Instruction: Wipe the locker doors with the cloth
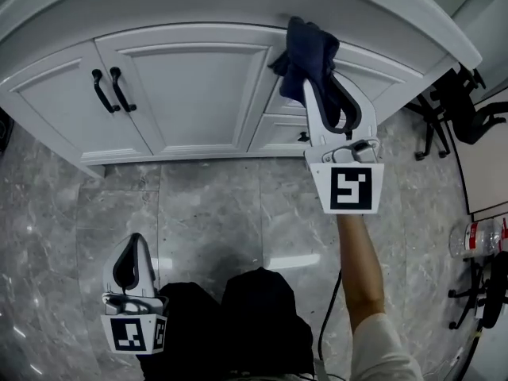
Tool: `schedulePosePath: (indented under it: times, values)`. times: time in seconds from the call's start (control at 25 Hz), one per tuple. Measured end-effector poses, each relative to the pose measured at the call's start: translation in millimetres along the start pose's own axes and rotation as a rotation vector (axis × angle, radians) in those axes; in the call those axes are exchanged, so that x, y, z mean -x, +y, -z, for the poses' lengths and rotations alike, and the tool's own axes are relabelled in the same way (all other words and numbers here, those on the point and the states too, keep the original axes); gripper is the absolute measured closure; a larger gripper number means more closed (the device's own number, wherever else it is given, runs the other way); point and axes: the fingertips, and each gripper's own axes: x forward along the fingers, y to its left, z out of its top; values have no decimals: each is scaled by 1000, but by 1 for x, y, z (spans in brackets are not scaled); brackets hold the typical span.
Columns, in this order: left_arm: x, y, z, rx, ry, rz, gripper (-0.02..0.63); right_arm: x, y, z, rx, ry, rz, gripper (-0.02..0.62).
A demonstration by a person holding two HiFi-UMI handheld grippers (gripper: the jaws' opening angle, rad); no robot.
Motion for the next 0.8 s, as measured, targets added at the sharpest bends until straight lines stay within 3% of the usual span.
schedulePosePath:
  times: [0.36,0.8]
  values:
    - [-3,-9,-8,-21,1,-14,604,-20,-32,23,27,31,34,497]
    - [-15,-22,-13,-32,0,-10,604,24,-130,77,18,129,172,495]
